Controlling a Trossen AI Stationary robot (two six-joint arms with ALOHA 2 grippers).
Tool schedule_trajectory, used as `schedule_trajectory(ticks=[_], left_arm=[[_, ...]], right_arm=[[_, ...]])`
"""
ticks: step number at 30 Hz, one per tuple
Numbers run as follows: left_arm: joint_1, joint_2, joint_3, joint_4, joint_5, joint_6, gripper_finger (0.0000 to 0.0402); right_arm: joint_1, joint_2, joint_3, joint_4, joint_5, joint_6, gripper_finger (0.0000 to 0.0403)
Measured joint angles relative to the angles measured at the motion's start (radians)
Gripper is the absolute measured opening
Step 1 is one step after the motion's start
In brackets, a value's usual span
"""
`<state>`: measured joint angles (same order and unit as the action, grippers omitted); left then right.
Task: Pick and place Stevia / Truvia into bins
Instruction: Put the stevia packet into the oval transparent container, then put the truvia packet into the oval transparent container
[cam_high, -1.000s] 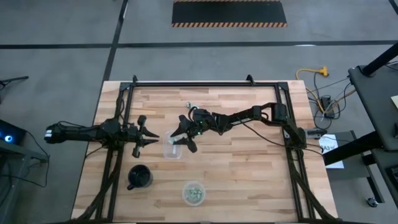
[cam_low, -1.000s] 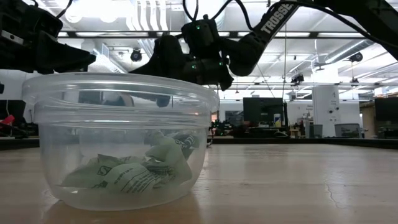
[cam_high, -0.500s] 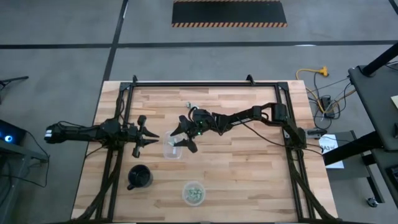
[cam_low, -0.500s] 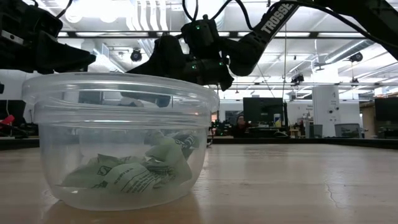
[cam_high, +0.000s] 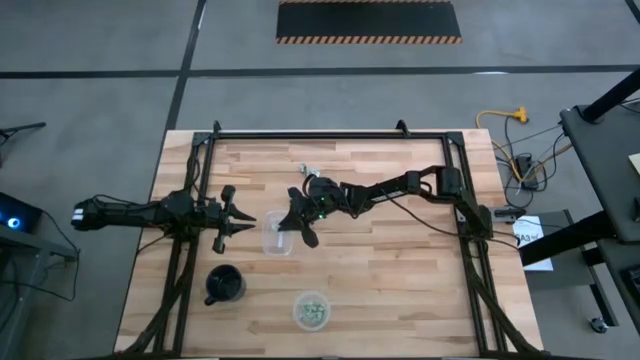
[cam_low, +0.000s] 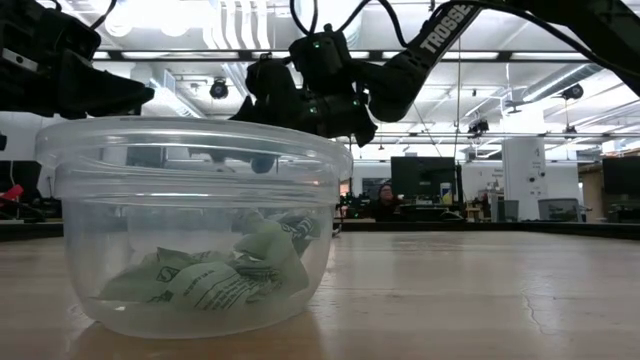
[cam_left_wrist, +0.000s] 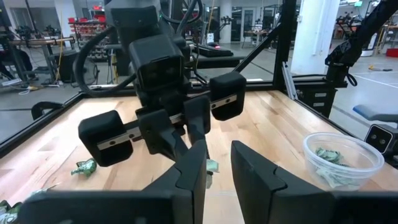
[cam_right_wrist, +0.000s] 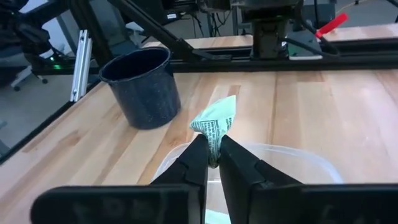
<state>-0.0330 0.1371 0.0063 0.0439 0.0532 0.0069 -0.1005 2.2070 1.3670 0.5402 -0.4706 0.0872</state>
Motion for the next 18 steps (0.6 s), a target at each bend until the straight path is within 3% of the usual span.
schedule_trajectory(ticks=[6,18], left_arm=[[0.0,0.0,0.0,0.0,0.0,0.0,0.0057],[0.0,0.0,0.0,0.0,0.0,0.0,0.0057]], right_arm=[[0.001,0.0,0.0,-0.012,0.0,0.01,0.0068],[0.011,0.0,0.0,-0.012,0.003,0.006,0.0247]])
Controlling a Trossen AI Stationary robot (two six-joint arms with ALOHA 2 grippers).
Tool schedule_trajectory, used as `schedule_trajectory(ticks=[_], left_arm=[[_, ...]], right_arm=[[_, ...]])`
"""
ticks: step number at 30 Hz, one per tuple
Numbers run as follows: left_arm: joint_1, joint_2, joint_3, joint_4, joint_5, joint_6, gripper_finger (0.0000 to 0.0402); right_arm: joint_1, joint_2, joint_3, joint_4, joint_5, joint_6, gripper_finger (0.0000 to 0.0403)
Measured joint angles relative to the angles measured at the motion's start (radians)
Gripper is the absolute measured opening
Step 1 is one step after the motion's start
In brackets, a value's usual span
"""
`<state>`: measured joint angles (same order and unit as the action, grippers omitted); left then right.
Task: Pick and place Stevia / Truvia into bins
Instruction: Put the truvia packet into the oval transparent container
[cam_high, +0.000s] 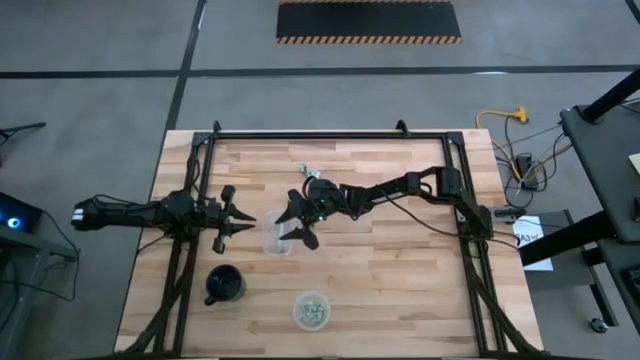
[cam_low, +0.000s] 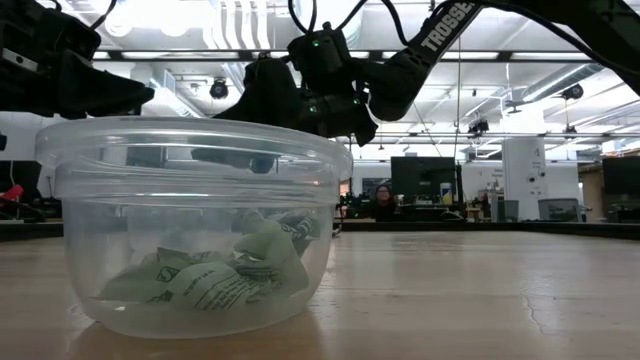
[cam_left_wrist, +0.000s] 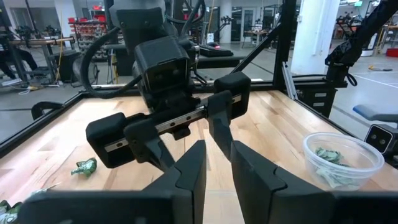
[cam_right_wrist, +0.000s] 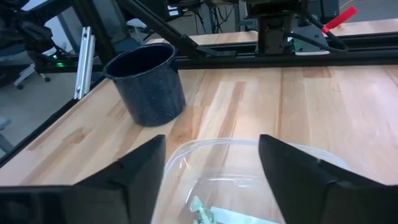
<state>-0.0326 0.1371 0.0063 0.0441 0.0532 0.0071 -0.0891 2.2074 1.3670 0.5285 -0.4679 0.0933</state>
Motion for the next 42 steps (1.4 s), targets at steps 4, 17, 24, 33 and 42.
schedule_trajectory(ticks=[4,17,24,33,42], left_arm=[[0.0,0.0,0.0,0.0,0.0,0.0,0.0057],[0.0,0.0,0.0,0.0,0.0,0.0,0.0057],[0.0,0.0,0.0,0.0,0.0,0.0,0.0057],[0.0,-0.001,0.0,0.0,0.0,0.0,0.0057],[0.0,0.0,0.0,-0.001,0.0,0.0,0.0057]], right_arm=[[0.0,0.0,0.0,0.002,0.0,0.0,0.0281],[0.002,-0.001,0.0,0.005,-0.001,0.029,0.0315],[0.001,-0.016,0.0,-0.02,-0.011,0.155,0.0309],[0.055,-0.092,-0.116,-0.023,0.047,0.14,0.0315],[0.12,-0.304,-0.344,0.096,0.115,0.077,0.0314]])
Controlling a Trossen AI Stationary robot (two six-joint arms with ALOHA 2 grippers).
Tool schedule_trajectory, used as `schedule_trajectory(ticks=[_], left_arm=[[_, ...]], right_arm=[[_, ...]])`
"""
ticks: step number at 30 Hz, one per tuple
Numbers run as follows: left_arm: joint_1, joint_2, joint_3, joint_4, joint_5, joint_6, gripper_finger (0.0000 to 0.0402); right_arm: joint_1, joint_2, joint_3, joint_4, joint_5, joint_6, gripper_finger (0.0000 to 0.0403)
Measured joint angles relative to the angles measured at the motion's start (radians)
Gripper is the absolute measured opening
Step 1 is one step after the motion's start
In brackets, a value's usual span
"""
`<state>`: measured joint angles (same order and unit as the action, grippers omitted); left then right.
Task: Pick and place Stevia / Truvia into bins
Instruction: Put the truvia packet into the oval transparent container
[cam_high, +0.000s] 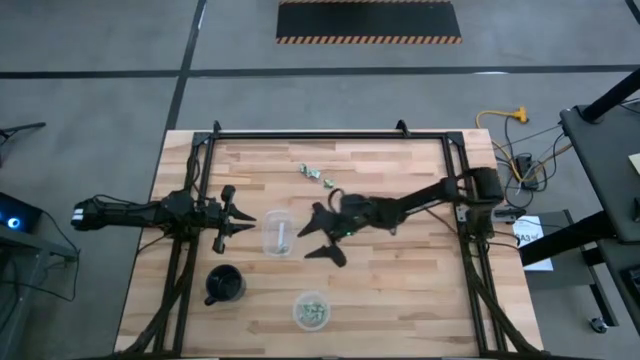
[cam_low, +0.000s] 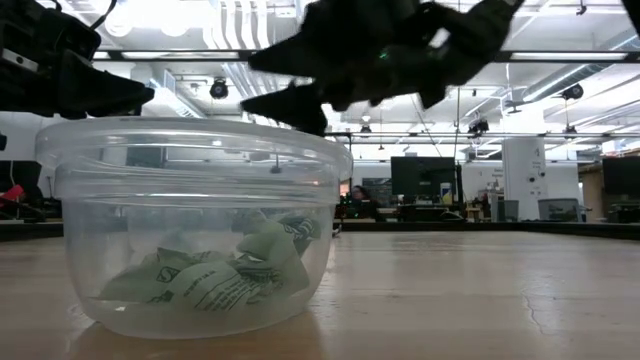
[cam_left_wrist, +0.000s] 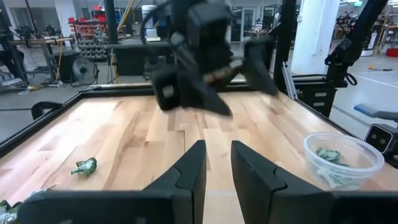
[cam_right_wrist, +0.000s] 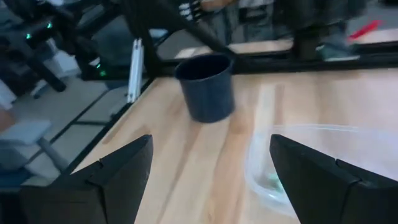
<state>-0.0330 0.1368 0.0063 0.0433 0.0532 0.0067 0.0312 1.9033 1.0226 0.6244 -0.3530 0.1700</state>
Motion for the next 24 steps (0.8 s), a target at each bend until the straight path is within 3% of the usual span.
schedule_trajectory(ticks=[13,20,24], left_arm=[[0.0,0.001,0.0,0.0,0.0,0.0,0.0057],[0.0,0.0,0.0,0.001,0.0,0.0,0.0057],[0.0,0.0,0.0,0.0,0.0,0.0,0.0057]], right_arm=[[-0.031,-0.431,-0.404,0.166,0.025,-0.119,0.0306],[-0.035,-0.633,-0.528,0.156,0.024,-0.289,0.0313],[-0.034,-0.711,-0.56,0.145,0.022,-0.284,0.0317]])
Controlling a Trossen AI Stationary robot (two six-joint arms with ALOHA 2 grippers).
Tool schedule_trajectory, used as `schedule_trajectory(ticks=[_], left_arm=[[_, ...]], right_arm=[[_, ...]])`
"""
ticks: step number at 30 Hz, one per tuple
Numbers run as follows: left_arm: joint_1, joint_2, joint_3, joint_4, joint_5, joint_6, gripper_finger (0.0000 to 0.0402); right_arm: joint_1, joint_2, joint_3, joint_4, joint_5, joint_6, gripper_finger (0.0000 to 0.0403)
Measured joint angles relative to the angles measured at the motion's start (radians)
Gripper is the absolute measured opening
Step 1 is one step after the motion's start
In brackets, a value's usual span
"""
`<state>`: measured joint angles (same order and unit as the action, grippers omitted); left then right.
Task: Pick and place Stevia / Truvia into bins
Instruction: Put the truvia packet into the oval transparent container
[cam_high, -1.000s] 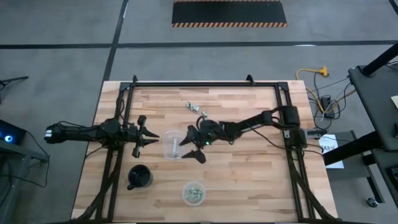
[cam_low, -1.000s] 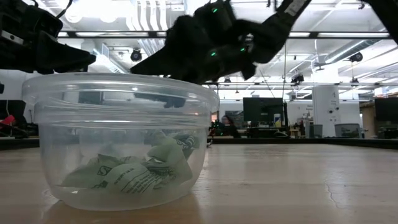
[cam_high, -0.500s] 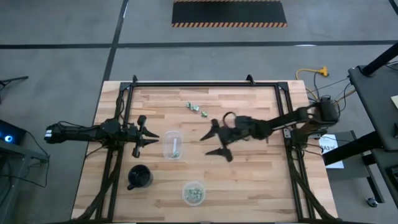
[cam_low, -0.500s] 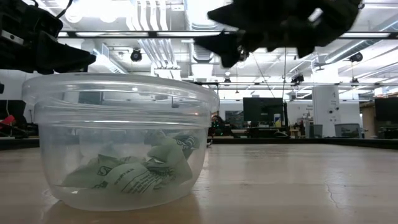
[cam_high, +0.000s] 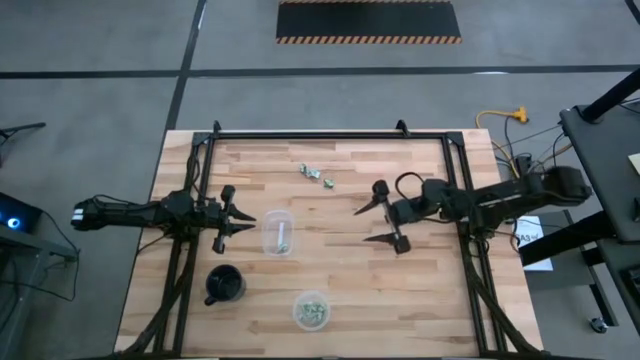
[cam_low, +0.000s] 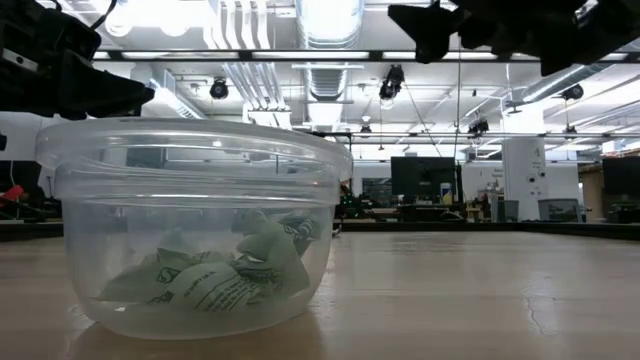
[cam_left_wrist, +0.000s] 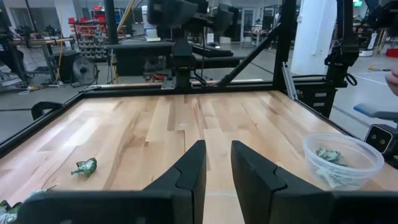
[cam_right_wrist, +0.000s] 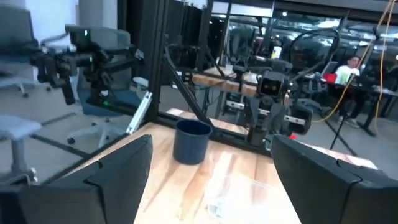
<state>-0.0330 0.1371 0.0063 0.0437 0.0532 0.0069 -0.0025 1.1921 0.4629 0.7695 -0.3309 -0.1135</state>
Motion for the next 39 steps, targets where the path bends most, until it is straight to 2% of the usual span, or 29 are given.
schedule_trajectory(ticks=[9,17,22,26,33,39], left_arm=[[0.0,0.0,0.0,0.0,0.0,0.0,0.0057],[0.0,0.0,0.0,0.0,0.0,0.0,0.0057],[0.0,0.0,0.0,0.0,0.0,0.0,0.0057],[0.0,0.0,0.0,0.0,0.0,0.0,0.0057],[0.0,0.0,0.0,0.0,0.0,0.0,0.0057],[0.0,0.0,0.0,0.0,0.0,0.0,0.0057]], right_arm=[[-0.005,-0.095,-0.012,-0.139,0.001,0.046,0.0311],[-0.005,-0.195,-0.067,-0.138,0.004,0.066,0.0306],[-0.005,-0.288,-0.167,-0.054,0.128,0.103,0.0313],[-0.005,-0.375,-0.277,0.077,0.225,0.112,0.0317],[-0.013,-0.526,-0.433,0.268,0.23,0.145,0.0319],[-0.018,-0.659,-0.453,0.185,0.229,0.166,0.0319]])
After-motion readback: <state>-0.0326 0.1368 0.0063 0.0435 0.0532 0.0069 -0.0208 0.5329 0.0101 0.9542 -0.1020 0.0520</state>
